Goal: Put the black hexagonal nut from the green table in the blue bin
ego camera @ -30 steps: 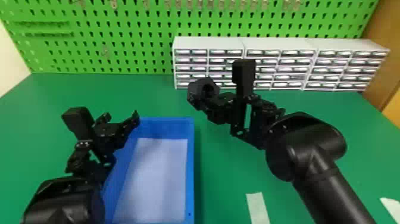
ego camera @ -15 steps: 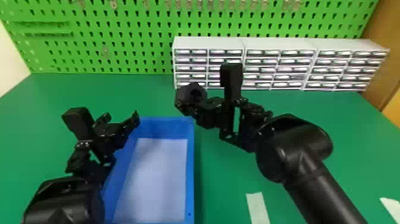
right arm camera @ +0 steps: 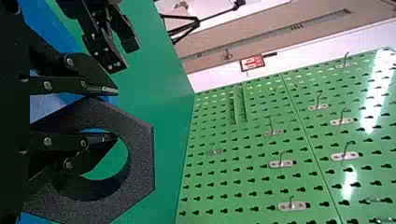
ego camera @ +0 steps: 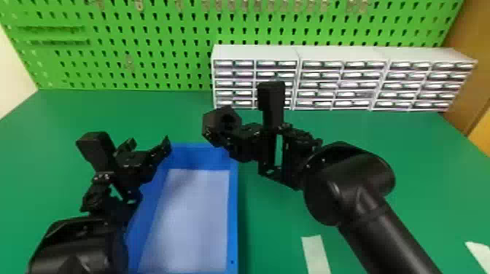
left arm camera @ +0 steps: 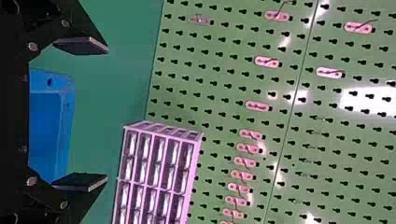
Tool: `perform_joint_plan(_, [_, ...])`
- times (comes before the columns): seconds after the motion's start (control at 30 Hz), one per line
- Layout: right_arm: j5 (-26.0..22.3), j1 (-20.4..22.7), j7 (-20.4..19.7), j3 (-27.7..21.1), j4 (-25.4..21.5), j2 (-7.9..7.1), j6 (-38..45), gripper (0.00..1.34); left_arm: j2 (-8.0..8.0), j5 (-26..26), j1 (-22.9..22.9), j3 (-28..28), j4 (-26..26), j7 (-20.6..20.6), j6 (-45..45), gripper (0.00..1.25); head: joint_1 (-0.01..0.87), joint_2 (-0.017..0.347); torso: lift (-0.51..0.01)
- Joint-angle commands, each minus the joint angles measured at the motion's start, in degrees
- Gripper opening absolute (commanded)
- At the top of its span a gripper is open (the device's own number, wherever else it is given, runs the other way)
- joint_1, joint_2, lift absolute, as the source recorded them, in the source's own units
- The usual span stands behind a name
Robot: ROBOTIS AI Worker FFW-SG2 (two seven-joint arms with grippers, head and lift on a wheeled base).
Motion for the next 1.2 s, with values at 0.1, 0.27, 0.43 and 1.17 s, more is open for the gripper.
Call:
perform_joint_plan(0.1, [-1.57, -0.49, 0.0, 1.42, 0.98, 0.13, 0.0, 0.28, -0.15, 0.0, -0.09, 0.0, 0.0, 0.0, 0.0, 0.95, 0.686, 0.051, -0.097])
perform_joint_plan(0.27, [-2.45, -1.1, 0.0, 2.91, 1.51, -0.05, 0.0, 0.28, -0.15, 0.0, -0.09, 0.0, 0.0, 0.0, 0.0, 0.95, 0.686, 0.051, -0.097])
perform_joint_plan(0.43, [-2.98, -1.28, 0.09, 3.88, 1.95, 0.22, 0.0, 0.28, -0.15, 0.0, -0.09, 0.0, 0.0, 0.0, 0.0, 0.95, 0.686, 0.051, -0.097])
perform_joint_plan(1.17, [-5.35, -2.42, 0.0, 6.25, 3.97, 0.83, -0.17, 0.28, -0.15, 0.0, -0.18, 0.17, 0.0, 0.0, 0.0, 0.95, 0.686, 0.051, -0.097])
